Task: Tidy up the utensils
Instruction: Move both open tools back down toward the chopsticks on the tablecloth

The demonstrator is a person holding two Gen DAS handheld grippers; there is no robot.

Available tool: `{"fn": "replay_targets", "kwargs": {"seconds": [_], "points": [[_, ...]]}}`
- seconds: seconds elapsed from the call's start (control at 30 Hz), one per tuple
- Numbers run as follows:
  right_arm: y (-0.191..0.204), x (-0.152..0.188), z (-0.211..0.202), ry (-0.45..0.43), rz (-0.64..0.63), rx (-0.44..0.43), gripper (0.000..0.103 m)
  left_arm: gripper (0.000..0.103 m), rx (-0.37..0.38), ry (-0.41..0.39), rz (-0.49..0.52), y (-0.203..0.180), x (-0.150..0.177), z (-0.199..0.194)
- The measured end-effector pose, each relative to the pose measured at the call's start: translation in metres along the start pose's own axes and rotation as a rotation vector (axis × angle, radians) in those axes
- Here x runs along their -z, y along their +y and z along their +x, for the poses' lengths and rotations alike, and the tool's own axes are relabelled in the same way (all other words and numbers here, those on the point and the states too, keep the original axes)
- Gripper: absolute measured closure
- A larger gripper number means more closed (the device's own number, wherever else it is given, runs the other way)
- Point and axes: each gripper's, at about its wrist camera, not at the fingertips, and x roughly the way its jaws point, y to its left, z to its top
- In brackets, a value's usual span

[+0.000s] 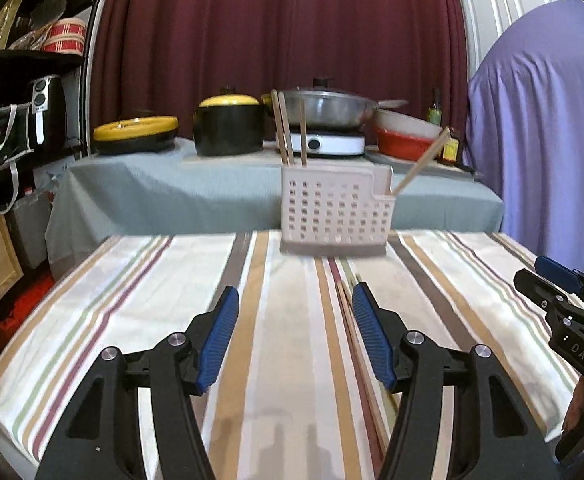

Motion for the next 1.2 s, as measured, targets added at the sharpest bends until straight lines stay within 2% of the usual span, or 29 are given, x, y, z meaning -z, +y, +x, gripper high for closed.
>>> {"fn": "replay_targets", "kwargs": {"seconds": [0.37,0.73,0.87,0.93,1.2], "points": [[0.008,0.037,-0.019,0.053,-0.004,-0.02,0.054,0.045,0.038,0.086,0.029,-0.019,0.046,-0.009],[0.002,0.047,-0.022,0.066,0.02,-0.021,0.054,0.045,0.08,0.186,0.057,-0.039,0.069,0.009],[0.001,0.049,-0.021,0.069,0.022,-0.025,0.054,0.055,0.083,0.224,0.059,-0.04,0.076,0.016],[0.001,0.05,-0.02,0.073,0.024,-0.027,0.054,0.063,0.084,0.235,0.062,-0.041,0.079,0.018],[0.004,0.053,-0.017,0.08,0.021,-0.031,0.054,0.08,0.1,0.228,0.091,-0.047,0.084,0.019]]}}
